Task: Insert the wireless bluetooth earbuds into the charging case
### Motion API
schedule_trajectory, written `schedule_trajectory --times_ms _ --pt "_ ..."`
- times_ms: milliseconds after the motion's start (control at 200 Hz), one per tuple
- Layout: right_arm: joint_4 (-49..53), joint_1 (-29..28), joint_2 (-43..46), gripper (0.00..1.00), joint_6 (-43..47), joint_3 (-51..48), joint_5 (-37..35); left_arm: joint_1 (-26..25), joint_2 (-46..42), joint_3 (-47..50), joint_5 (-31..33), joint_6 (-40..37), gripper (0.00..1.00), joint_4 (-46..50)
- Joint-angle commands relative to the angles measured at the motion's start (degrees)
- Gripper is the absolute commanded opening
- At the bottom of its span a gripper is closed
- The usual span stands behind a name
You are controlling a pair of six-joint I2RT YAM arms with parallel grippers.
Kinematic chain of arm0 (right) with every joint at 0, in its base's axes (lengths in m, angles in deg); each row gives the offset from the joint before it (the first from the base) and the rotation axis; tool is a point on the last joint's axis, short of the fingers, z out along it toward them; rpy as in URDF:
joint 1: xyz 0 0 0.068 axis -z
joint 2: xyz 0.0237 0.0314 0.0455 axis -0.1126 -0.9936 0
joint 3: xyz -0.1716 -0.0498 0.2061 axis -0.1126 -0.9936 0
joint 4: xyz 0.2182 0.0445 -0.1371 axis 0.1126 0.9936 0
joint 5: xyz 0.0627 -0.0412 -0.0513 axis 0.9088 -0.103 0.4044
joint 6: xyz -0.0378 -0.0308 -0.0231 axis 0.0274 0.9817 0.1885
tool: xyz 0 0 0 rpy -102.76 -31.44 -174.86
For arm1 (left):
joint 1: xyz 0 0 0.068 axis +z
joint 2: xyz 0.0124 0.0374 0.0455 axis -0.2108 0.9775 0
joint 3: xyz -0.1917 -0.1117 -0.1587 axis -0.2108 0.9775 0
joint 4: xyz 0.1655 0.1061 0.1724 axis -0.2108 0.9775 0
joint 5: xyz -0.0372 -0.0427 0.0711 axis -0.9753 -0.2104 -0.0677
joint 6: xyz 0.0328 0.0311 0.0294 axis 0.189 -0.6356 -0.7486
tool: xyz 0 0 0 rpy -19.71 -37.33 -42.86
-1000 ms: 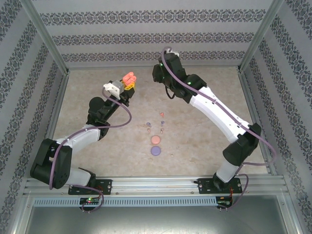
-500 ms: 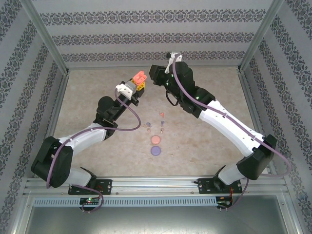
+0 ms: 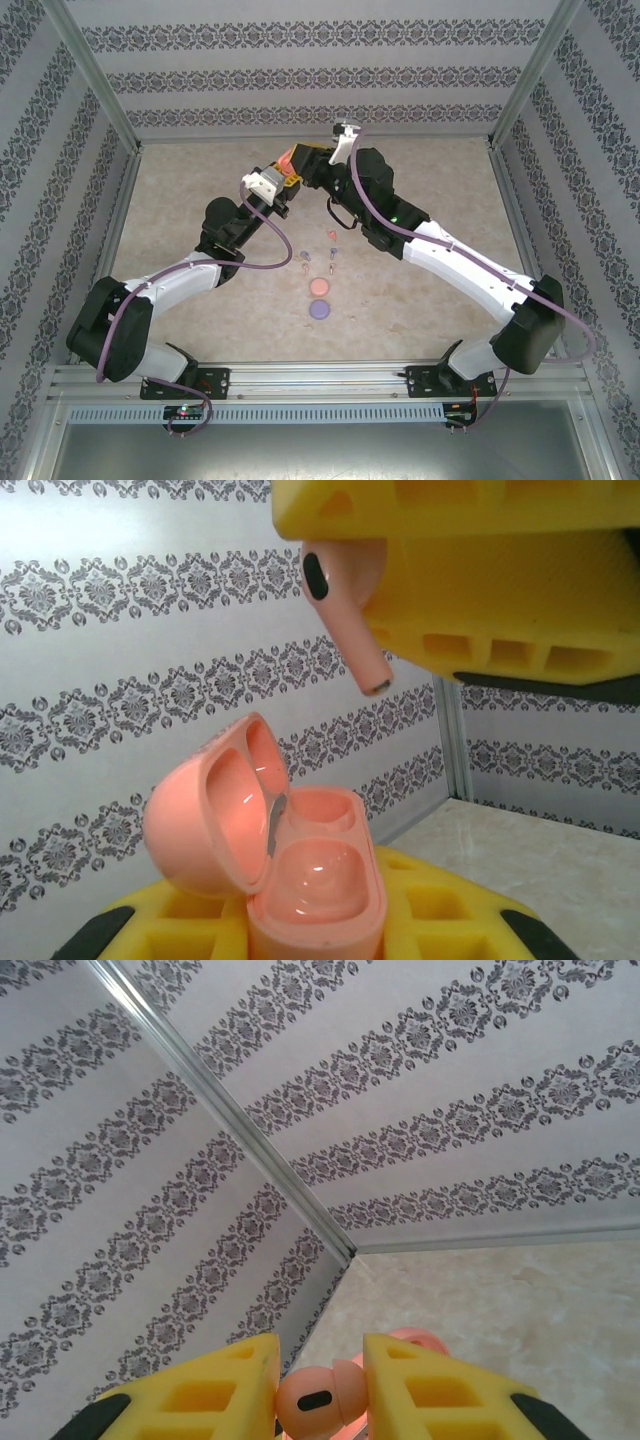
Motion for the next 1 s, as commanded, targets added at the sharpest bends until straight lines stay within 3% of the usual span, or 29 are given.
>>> schedule_trajectory --times_ms 0,420,994 --pt "-6.1 -0.8 2.8 0.28 -0.6 -2.1 1.6 -0.6 0.0 -1.8 -3.4 2.1 0.0 -3.5" --pt "-10.8 -1.3 5.3 0.28 -1.4 -7.7 2.1 -0.7 0.4 -2.9 -7.4 7.5 0.0 -5.2" --pt "-13.2 -1.8 1.6 0.27 -2.8 -7.5 3.5 -0.6 0.3 -3.2 -7.6 8.1 0.0 -4.9"
